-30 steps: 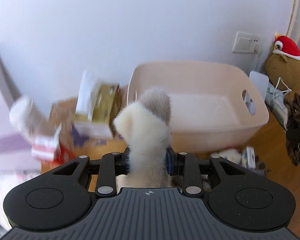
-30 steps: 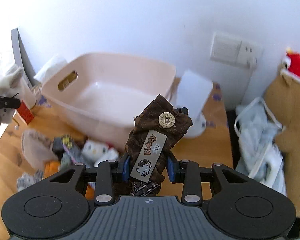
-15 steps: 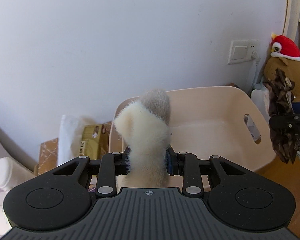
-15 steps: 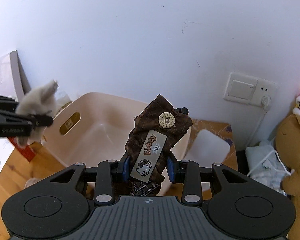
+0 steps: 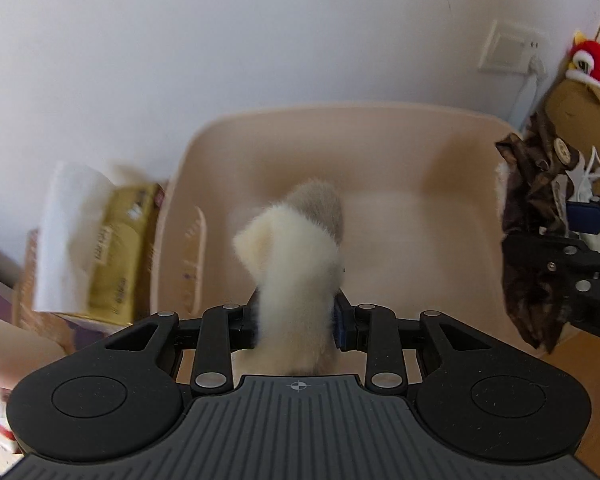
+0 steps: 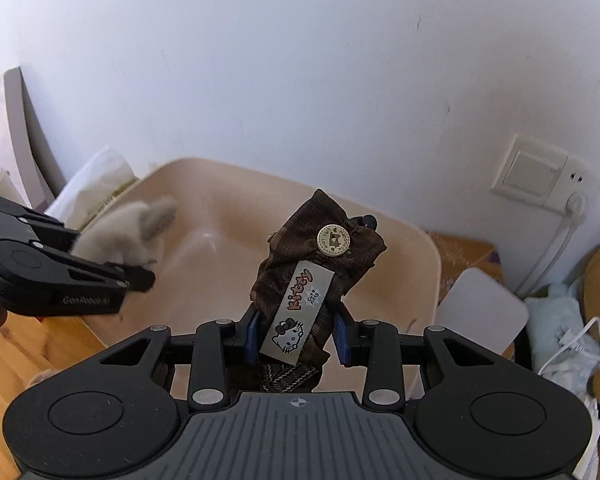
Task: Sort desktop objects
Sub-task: 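Carry the plush and brown sock to the beige basket and release both, then grasp the white wrapped packet with the left tool while the right grasps a pink sock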
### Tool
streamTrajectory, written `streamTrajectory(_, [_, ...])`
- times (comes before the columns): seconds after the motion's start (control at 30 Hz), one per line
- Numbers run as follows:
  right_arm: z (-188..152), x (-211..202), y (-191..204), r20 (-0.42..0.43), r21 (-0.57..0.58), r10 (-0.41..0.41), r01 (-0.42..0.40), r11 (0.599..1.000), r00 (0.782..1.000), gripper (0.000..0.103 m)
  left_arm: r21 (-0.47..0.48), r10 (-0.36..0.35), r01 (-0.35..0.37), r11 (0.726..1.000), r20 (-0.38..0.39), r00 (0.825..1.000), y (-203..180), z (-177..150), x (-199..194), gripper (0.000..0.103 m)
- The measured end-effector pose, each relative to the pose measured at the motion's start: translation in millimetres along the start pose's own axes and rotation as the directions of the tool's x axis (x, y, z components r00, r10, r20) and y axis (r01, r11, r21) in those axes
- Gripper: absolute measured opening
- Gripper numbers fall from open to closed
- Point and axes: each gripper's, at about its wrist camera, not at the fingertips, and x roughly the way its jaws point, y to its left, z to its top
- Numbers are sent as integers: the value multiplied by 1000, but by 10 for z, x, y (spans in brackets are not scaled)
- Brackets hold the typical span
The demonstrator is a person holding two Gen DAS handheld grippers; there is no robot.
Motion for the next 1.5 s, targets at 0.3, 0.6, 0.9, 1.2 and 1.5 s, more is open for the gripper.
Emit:
streamTrajectory(0.3, [-75, 222, -59, -54, 128, -52, 58, 990, 997, 49, 82, 2, 1, 997, -34, 999, -113, -7, 190, 60])
streamTrajectory(0.6, [-98, 131, -8, -30, 229, -159, 162, 960, 987, 74, 106, 4, -1, 994, -26, 1000, -55, -91, 98, 75])
streamTrajectory(0.9, [-88, -84, 17, -41, 428, -287, 276, 860, 957, 89, 106, 15, -17, 994, 13, 1000, 55, -195, -166, 77])
streamTrajectory(1.2, [-221, -396, 145, -38, 568, -358, 315, 761, 933, 97, 210, -51, 30, 977, 97, 994, 88, -400, -600, 78])
streamTrajectory(1.5, [-498, -645, 487, -46, 601, -395, 341, 723, 918, 103, 296, -122, 87, 951, 100, 988, 272, -787, -906, 81])
